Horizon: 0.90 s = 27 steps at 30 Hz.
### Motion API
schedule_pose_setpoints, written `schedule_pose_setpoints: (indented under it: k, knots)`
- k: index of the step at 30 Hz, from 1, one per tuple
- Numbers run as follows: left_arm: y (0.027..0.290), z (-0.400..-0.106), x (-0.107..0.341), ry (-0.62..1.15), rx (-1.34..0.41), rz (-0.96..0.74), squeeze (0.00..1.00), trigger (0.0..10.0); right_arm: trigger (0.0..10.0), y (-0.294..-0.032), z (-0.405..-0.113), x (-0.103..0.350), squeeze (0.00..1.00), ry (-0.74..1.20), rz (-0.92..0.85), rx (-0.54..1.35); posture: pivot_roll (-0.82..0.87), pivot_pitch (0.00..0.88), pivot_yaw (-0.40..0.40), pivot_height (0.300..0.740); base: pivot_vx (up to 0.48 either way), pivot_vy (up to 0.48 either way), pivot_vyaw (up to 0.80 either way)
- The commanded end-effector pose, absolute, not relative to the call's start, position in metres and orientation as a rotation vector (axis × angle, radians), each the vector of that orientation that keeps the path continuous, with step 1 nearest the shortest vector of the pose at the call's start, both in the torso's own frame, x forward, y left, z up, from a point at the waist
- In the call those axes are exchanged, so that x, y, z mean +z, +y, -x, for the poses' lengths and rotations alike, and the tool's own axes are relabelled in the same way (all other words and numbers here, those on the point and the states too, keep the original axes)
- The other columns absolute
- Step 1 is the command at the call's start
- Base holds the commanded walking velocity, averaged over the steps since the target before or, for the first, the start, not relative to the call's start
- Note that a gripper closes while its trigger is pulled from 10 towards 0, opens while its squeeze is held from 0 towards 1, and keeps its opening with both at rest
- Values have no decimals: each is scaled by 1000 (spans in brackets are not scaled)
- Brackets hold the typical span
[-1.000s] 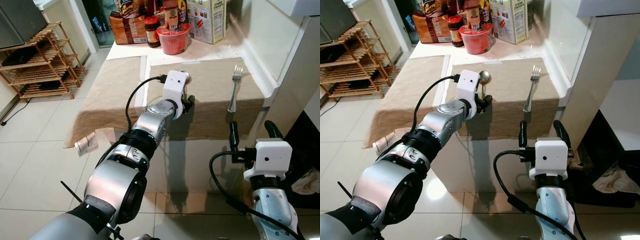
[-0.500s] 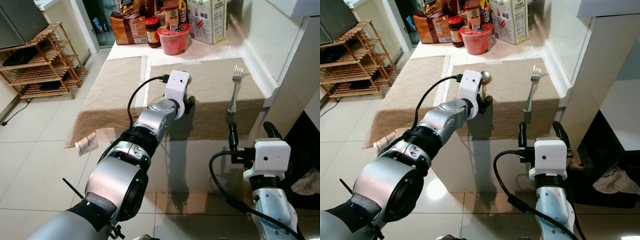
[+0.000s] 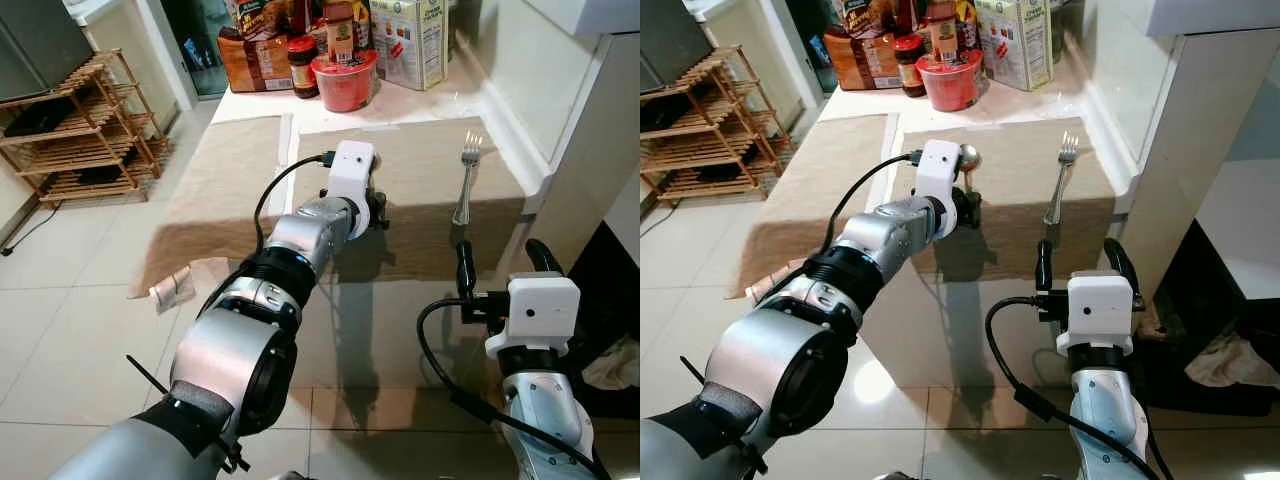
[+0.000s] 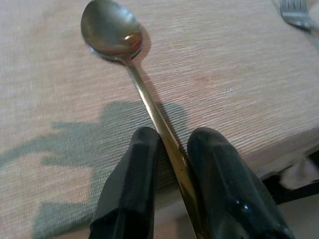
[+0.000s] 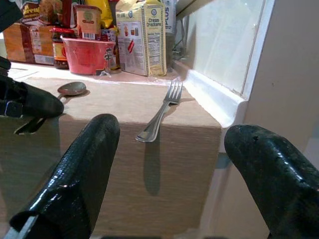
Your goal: Setting the table
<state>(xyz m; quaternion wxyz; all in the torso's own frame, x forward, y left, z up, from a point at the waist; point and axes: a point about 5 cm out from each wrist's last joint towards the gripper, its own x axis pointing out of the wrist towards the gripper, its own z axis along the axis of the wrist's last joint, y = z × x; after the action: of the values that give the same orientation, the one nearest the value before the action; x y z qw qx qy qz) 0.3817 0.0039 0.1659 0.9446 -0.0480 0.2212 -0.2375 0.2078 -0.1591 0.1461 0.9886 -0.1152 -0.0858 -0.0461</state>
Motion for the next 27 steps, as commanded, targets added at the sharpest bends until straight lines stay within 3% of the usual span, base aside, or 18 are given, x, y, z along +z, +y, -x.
schedule_pose_setpoints:
  k: [1, 16, 27]
  knots:
    - [-12, -363, 136, 610, -520, 130, 0, 0, 10000, -154, -209, 148, 0, -181, 229, -73, -151, 0, 165, 732, 0, 0, 0]
    - [-8, -385, 209, 150, -522, 144, 0, 0, 10000, -154, -215, 148, 0, -186, 230, -66, -131, 0, 154, 732, 0, 0, 0]
    - [-2, -381, 199, 119, -520, 109, 0, 0, 10000, -154, -216, 147, 0, -183, 230, -58, -123, 0, 143, 732, 0, 0, 0]
